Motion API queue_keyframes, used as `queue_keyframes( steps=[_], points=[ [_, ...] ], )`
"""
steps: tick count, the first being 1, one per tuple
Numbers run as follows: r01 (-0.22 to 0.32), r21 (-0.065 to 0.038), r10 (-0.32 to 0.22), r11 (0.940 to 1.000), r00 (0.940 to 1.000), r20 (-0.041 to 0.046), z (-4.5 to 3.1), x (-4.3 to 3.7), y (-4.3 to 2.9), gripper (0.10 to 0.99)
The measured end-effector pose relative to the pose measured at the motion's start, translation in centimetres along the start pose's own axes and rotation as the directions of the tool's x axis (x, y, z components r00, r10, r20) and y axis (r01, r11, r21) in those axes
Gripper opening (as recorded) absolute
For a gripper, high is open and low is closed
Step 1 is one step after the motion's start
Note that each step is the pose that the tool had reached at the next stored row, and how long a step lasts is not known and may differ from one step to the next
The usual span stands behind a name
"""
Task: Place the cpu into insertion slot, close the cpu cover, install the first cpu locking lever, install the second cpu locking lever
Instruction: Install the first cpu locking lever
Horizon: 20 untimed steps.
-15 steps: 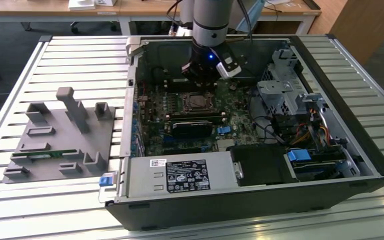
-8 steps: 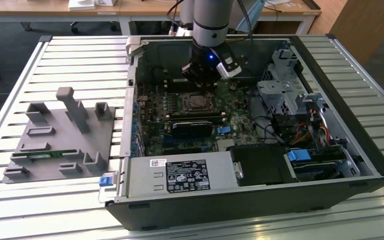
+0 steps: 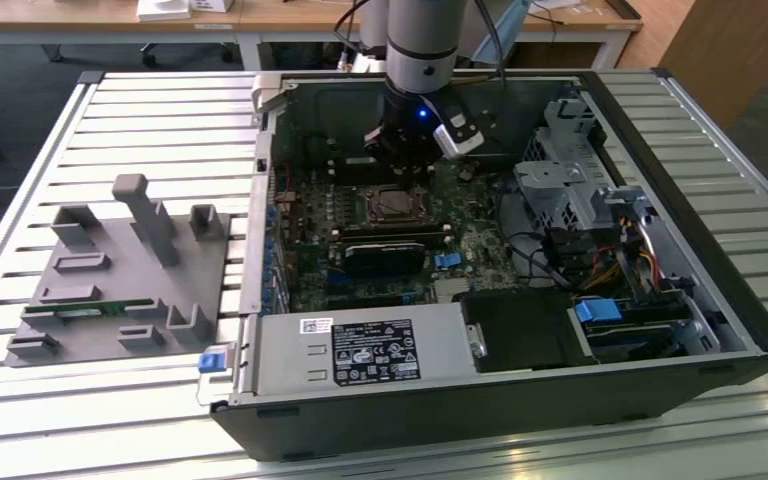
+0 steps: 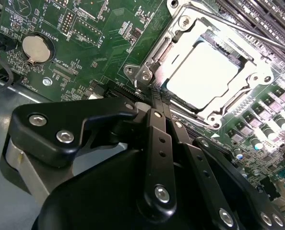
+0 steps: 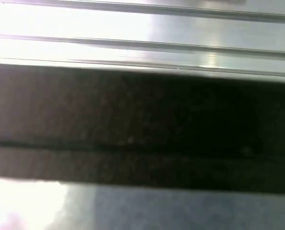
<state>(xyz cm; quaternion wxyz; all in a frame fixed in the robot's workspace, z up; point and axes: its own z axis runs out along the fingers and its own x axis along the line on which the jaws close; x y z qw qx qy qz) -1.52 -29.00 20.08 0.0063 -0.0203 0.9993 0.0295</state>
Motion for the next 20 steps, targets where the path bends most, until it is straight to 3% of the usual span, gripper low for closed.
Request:
queue_keyframes(
  steps=[5,14,18,20],
  points=[
    [0.000,0.005,0.000,1.0000,1.0000,-0.0004,-0.06,0.00,0.00,0.106],
    [0.000,0.037,0.000,0.9993,1.0000,-0.0022,0.35,-0.11,0.00,0.106],
    [0.000,0.035,0.000,0.9994,1.0000,-0.0024,0.45,-0.23,0.00,0.106],
    [0.000,0.020,0.000,0.9998,1.0000,-0.0021,0.42,-0.22,-0.03,0.106]
  ],
)
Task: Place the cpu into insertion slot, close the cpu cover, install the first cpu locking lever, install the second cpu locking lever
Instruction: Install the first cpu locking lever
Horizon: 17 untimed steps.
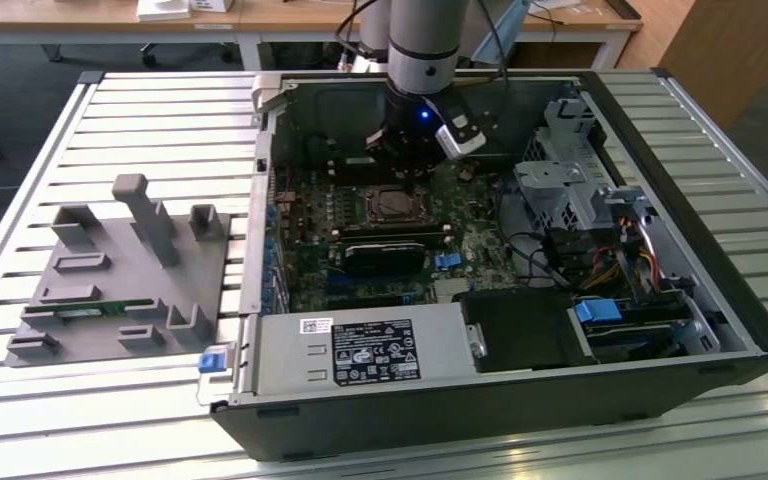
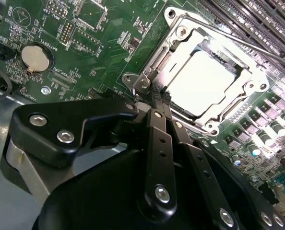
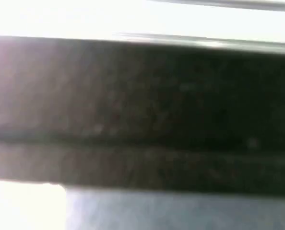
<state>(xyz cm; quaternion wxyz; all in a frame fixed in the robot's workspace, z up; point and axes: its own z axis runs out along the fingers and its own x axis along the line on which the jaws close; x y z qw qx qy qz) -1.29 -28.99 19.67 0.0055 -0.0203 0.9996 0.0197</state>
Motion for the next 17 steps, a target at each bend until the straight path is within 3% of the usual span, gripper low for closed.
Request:
queue_keyframes(
  steps=[3,5,10,17],
  points=[
    [0.000,-0.036,0.000,0.9994,1.0000,0.0026,0.07,-0.04,0.05,0.106],
    [0.000,-0.046,0.001,0.9989,1.0000,0.0029,-0.13,-0.04,0.07,0.106],
    [-0.001,-0.048,0.001,0.9989,1.0000,0.0025,-1.54,-0.04,0.11,0.106],
    [0.000,-0.048,0.001,0.9989,1.0000,0.0025,-1.67,-0.04,-0.03,0.106]
  ],
)
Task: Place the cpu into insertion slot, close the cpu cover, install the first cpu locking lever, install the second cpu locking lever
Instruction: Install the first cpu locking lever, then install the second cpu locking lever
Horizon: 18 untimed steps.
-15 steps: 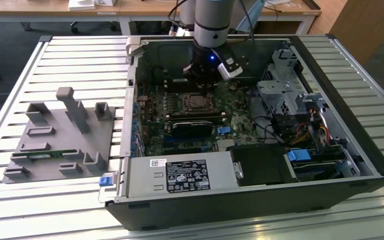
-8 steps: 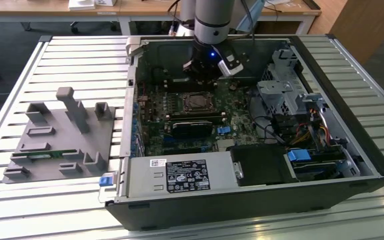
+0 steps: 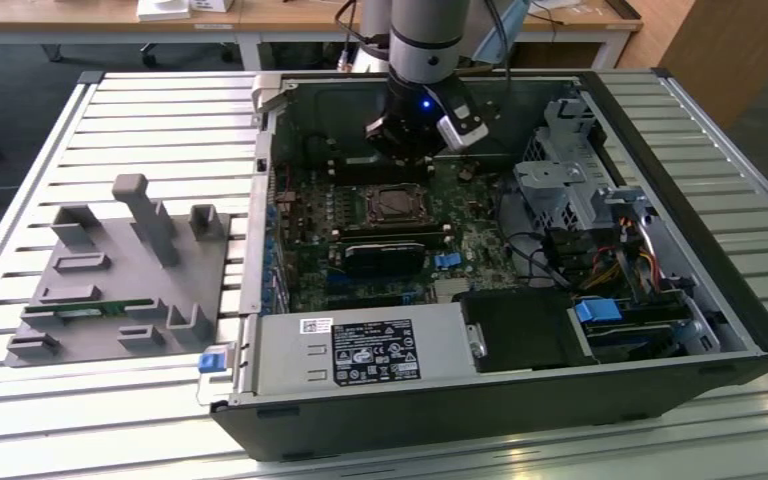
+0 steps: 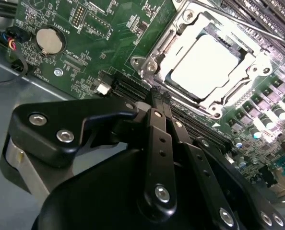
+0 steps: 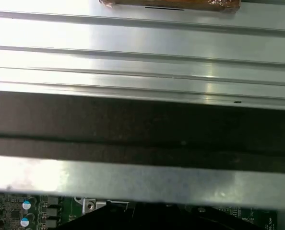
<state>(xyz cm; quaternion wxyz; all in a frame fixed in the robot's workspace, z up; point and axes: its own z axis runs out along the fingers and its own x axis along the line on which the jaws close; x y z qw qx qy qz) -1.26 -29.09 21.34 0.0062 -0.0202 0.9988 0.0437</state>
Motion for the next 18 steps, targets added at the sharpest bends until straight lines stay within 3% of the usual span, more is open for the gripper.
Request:
queue_keyframes(
  steps=[1,2,13,18],
  points=[
    [0.000,0.000,0.000,1.0000,1.0000,0.0000,-0.01,0.00,-0.03,0.106],
    [0.000,0.000,0.000,1.0000,1.0000,0.0000,-0.06,0.03,-0.65,0.106],
    [0.000,0.000,0.000,1.0000,1.0000,-0.0001,-0.16,0.04,-0.92,0.106],
    [0.000,0.000,0.000,1.0000,1.0000,0.0000,-0.98,0.02,-0.84,0.106]
  ],
)
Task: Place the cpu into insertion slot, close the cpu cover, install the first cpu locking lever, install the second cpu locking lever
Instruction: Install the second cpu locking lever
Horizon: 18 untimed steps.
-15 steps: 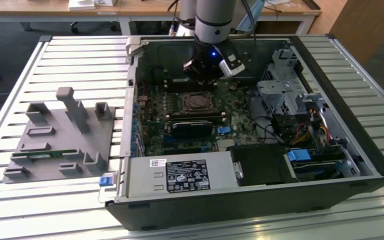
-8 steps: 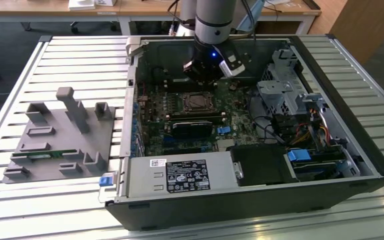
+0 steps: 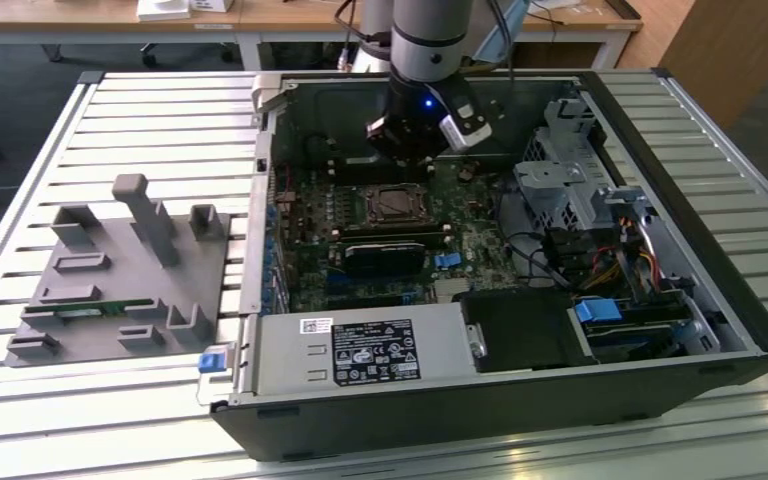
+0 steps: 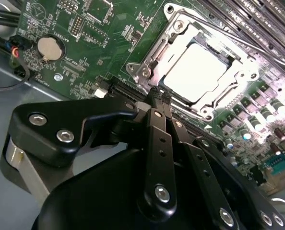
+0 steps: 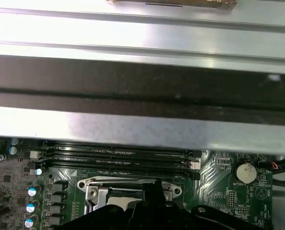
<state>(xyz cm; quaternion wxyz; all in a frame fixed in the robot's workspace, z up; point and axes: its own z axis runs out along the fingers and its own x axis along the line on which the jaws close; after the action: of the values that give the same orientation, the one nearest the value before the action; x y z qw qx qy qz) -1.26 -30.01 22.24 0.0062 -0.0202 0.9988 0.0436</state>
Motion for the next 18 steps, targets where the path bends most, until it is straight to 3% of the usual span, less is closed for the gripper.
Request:
queue_keyframes(
  steps=[6,11,15,18],
  points=[
    [0.000,0.000,0.000,1.0000,1.0000,0.0000,-1.31,-0.02,0.12,0.106],
    [0.000,0.001,0.000,1.0000,1.0000,-0.0001,-1.44,-0.02,0.01,0.106],
    [0.000,0.001,0.000,1.0000,1.0000,-0.0001,-1.49,0.08,-0.57,0.106],
    [0.000,0.001,0.000,1.0000,1.0000,-0.0002,-1.57,0.16,-1.46,0.106]
  ],
)
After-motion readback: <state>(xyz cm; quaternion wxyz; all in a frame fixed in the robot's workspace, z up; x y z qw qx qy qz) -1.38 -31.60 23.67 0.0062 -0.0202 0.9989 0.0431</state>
